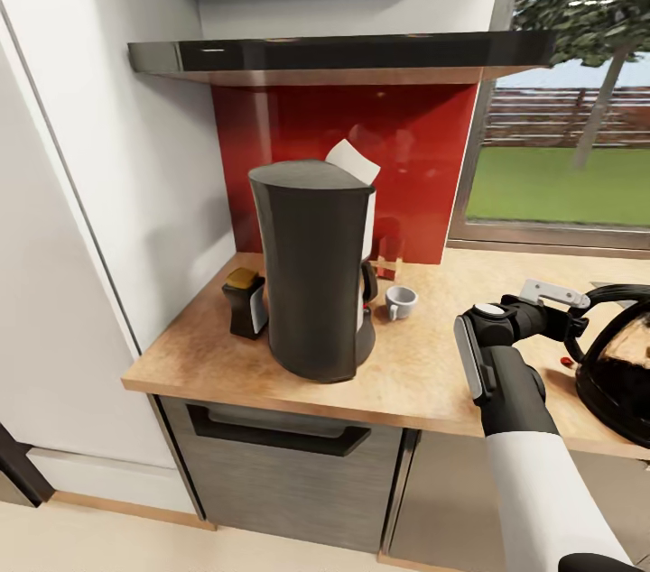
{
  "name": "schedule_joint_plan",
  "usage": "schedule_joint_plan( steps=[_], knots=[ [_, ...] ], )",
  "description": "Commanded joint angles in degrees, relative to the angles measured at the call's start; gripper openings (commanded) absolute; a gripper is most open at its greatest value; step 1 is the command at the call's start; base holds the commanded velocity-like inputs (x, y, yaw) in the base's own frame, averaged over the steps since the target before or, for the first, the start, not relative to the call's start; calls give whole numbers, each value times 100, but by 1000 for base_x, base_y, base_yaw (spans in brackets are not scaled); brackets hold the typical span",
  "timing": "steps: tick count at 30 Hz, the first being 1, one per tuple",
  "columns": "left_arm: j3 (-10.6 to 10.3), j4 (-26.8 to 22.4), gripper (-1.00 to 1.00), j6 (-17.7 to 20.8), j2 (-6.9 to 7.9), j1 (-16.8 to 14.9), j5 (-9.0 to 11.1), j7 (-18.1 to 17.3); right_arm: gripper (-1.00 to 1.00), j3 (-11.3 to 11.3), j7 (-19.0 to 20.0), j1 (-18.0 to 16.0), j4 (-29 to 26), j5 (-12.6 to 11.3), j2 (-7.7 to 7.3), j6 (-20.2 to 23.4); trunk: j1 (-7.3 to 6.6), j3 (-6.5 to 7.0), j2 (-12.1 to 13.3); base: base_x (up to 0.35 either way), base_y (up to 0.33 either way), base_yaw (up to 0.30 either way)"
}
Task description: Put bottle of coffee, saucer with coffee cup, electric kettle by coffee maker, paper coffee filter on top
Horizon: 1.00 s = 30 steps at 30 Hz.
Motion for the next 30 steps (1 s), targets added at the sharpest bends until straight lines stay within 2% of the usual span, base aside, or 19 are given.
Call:
schedule_joint_plan(
  steps=[1,30],
  knots=[
    [-48,8,100,-43,0,-5,32,-7,100,-8,3,-4,-2,30,4,48,0,-6,-3,-43,-23,0],
    [-48,8,100,-41,0,-5,32,-7,100,-15,3,-4,3,30,4,48,0,-6,-3,-5,-14,0]
  ],
)
